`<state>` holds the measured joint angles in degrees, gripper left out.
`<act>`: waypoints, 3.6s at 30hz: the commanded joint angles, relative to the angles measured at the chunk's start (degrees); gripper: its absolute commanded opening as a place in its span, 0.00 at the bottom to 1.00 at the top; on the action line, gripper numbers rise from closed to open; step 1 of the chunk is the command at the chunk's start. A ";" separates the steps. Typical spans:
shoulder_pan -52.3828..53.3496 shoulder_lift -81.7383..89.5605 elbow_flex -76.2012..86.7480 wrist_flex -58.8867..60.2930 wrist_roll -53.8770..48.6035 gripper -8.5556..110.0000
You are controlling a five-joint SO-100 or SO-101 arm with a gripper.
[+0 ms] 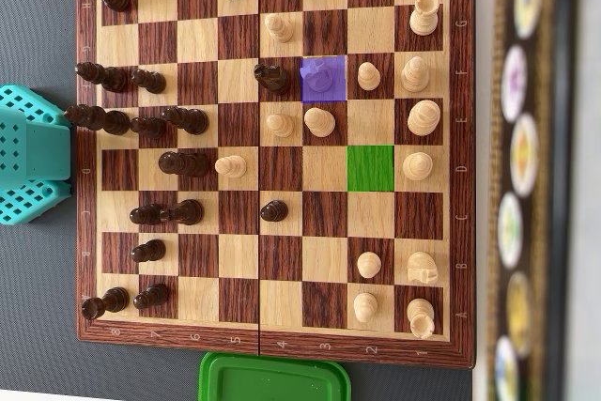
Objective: Play chess
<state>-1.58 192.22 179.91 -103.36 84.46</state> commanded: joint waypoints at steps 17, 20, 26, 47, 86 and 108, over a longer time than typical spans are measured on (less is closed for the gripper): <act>-0.26 -0.35 1.14 -0.09 0.26 0.24; -0.26 -0.35 1.14 -0.09 0.00 0.24; 0.18 -0.35 1.14 -0.09 -0.18 0.24; 0.26 -0.44 -2.90 14.41 -0.35 0.24; -0.53 -0.44 -43.07 154.95 0.44 0.24; -12.92 -45.70 -66.53 181.49 1.41 0.25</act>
<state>-14.06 152.05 118.48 76.20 84.73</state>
